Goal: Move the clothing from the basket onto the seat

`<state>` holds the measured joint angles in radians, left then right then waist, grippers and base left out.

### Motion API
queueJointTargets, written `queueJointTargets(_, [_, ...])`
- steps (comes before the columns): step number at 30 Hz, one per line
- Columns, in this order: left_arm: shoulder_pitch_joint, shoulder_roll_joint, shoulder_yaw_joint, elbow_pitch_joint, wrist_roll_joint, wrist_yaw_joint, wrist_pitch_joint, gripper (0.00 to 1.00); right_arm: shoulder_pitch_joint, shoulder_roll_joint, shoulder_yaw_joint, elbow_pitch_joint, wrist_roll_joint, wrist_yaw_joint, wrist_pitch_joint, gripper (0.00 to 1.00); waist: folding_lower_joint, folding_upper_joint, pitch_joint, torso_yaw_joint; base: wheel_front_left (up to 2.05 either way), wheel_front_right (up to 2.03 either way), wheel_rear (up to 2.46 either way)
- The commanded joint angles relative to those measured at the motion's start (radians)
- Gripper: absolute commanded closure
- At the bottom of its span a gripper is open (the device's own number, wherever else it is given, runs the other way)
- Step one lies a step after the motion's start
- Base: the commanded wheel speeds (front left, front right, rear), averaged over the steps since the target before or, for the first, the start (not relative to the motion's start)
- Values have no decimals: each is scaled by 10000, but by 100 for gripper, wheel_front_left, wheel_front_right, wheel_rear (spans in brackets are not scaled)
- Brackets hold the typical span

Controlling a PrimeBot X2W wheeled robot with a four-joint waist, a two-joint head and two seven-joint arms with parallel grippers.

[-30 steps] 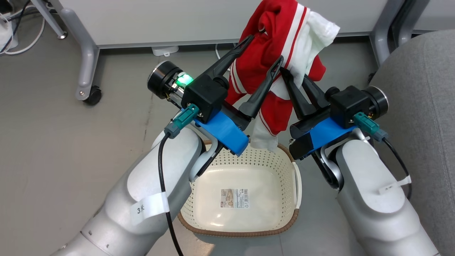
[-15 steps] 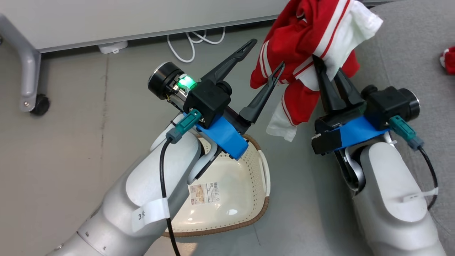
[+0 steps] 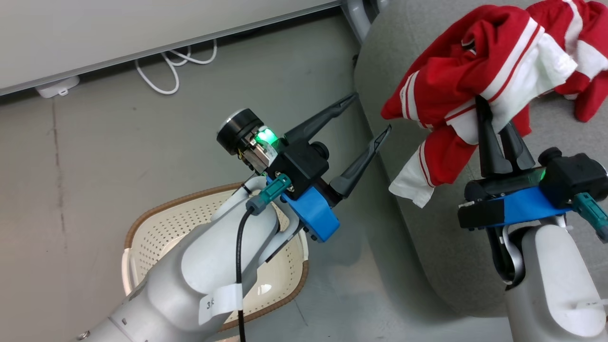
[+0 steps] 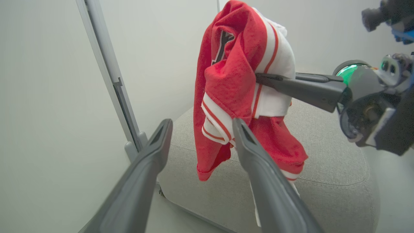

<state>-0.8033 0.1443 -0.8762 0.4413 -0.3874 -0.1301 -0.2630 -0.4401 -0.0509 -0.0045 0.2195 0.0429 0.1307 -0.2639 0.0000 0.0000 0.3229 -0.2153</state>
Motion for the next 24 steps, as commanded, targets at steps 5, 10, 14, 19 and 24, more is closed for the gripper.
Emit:
queueJointTargets(5, [134, 50, -456, 155, -159, -3, -26, 0, 622, 10, -423, -414, 79, 1, -7, 100, 0, 0, 58, -698, 0, 0, 0])
queueJointTargets(10, [205, 3, -864, 259, -304, -3, -26, 0, 1151, 8, -806, -660, 177, 1, -7, 100, 0, 0, 70, -965, 0, 0, 0])
queueJointTargets(14, [228, -9, -917, 292, -360, -3, -26, 0, 1390, 10, -921, -810, 252, 1, -7, 100, 0, 0, 56, -1073, 0, 0, 0])
queueJointTargets(19, [191, 0, -819, 272, -424, -3, -26, 0, 1522, 8, -918, -899, 244, 1, -7, 100, 0, 0, 23, -1084, 0, 0, 0])
queueJointTargets(24, [34, 66, -647, 166, -268, -3, -26, 0, 963, 8, -815, -1120, 103, 1, -7, 100, 0, 0, 279, -954, 0, 0, 0])
